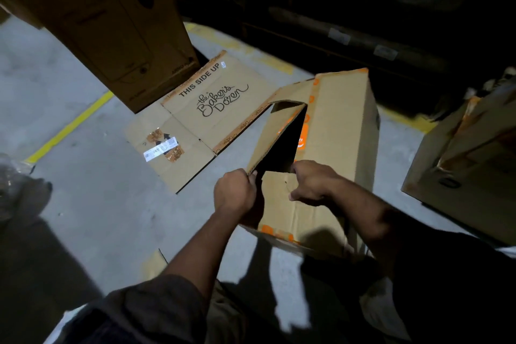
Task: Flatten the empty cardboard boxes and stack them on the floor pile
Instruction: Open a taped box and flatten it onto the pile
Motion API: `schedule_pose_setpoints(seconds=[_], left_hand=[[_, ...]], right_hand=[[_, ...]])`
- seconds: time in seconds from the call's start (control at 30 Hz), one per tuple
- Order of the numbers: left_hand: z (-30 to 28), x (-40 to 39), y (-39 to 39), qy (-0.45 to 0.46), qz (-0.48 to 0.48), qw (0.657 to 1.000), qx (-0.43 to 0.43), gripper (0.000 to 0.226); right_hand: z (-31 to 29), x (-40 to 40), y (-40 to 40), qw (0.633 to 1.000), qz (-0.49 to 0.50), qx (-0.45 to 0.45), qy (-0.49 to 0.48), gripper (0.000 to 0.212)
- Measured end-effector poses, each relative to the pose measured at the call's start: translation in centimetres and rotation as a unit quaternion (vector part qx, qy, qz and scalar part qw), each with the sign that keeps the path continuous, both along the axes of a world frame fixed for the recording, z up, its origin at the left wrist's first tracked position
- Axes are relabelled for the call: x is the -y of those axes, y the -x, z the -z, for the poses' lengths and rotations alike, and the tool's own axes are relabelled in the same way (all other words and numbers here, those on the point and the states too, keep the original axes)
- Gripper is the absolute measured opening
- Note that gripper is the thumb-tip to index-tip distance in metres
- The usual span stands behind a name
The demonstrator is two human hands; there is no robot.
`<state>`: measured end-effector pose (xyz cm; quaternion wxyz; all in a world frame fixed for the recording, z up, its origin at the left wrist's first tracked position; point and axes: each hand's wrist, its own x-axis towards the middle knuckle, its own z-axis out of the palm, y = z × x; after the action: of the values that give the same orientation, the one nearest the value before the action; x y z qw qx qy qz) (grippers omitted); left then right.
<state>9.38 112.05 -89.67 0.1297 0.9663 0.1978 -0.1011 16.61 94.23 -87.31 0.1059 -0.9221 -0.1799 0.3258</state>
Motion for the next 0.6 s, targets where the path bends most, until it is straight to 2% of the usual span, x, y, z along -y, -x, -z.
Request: schedule_pose_setpoints(seconds=[0.07,0.17,0.3,0.43,0.53,0.6], left_hand=[[-0.9,-0.9,-0.3,0.013,-0.042,0.999,0.008,0.048],[-2.3,-1.8,-0.3,0.025,-0.084,0.996,0.017,0.045],[-3.0,-3.1,0.3,0.044,-0.122,0.992,0.002,0.043],[-3.8,-4.1,0.2,0.112,-0.135,0.984,-0.024,0.048],[-4.2,-4.0,0.4,0.194,-0.155,0.967,-0.051,0.043],[-4.2,-3.6,0.8,0.213,-0.162,0.961,-0.071,0.033]], right_hand=[[-1.5,-0.1,-0.1,1.000,-0.015,0.002,-0.019,0.067],[-3.3,-0.6,0.8,0.999,-0.040,0.011,-0.033,0.057],[-5.4,-1.9,5.3,0.987,-0.088,0.126,-0.037,0.038],[-8.1,-1.5,9.6,0.961,-0.148,0.230,-0.037,0.033],[-9.3,-0.7,11.7,0.954,-0.178,0.240,-0.034,0.031],[-9.5,-0.2,13.2,0.946,-0.211,0.242,-0.038,0.032]])
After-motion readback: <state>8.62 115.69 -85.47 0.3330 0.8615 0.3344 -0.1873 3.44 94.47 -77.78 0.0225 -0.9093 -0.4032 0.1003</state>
